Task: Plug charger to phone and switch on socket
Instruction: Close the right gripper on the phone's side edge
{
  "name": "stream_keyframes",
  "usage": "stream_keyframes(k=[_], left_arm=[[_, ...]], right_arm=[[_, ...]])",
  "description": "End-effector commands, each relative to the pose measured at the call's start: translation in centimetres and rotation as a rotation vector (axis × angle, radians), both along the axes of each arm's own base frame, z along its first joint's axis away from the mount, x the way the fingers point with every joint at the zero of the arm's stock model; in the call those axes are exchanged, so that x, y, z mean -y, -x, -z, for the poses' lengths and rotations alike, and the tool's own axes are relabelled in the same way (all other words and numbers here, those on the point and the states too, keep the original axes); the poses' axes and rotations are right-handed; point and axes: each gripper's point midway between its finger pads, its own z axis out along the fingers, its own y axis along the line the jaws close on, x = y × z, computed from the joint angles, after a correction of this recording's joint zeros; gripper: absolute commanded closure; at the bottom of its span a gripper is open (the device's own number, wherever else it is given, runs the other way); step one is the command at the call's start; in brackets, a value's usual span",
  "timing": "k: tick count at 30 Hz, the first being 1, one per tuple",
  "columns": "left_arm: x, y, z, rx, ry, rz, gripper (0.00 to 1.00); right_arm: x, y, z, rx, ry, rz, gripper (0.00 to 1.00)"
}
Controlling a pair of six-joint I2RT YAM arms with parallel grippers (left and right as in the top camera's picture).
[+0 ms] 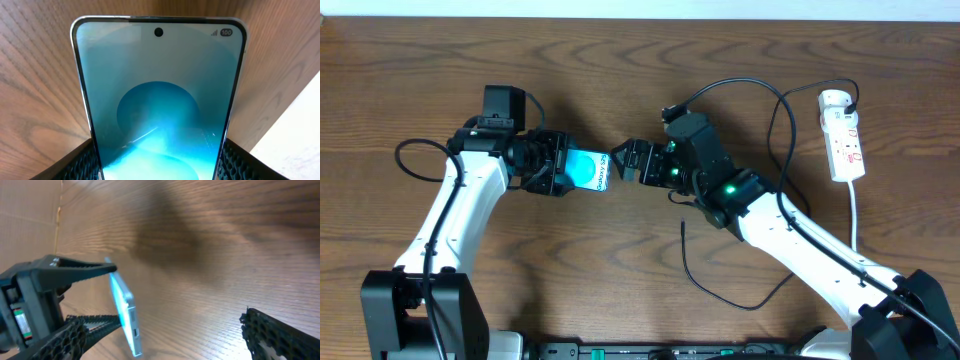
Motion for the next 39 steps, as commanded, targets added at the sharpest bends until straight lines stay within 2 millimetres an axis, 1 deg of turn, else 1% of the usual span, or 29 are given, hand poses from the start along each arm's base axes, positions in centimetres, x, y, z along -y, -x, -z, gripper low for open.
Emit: stream_keyframes(k=[1, 4, 7, 10, 20, 24, 26, 28, 39], left_arm=[[0.3, -0.2, -0.7, 0.011, 0.011, -0.002, 0.93], [0.6, -0.1, -0.8, 0.016, 0.028, 0.014, 0.93], [0.7, 0.0, -0.8, 0.016, 0.029, 0.022, 0.93], [0.7, 0.1, -0.8, 0.007, 0.029, 0.022, 0.93], [1.6, 0.6, -1.2, 0.016, 0.074, 0.08, 0.93], [2.2, 1.1, -1.4, 0.005, 0.11, 0.103, 0.93], [2.3, 1.2, -1.5, 0.0, 0.117, 0.105, 0.93], [2.4, 1.4, -1.5, -0.005, 0.125, 0.107, 0.93], [3.1, 1.7, -1.9, -0.014, 0.172, 0.122, 0.93]], right_arm=[[-0.9, 0.2, -0.7, 0.011, -0.015, -0.004, 0.1], [-1.5, 0.7, -0.8, 0.019, -0.016, -0.044, 0.21], [-1.8, 1.1, -0.8, 0.015, -0.017, -0.06, 0.28], [-2.0, 1.3, -0.8, 0.014, -0.017, -0.066, 0.32], [-2.9, 2.3, -0.7, 0.018, -0.014, -0.099, 0.34], [-3.1, 2.5, -0.7, 0.02, -0.01, -0.108, 0.38], [-3.1, 2.5, -0.7, 0.02, -0.008, -0.107, 0.43], [-3.1, 2.5, -0.7, 0.02, -0.008, -0.106, 0.44], [-3.1, 2.7, -0.6, 0.016, -0.006, -0.11, 0.44]])
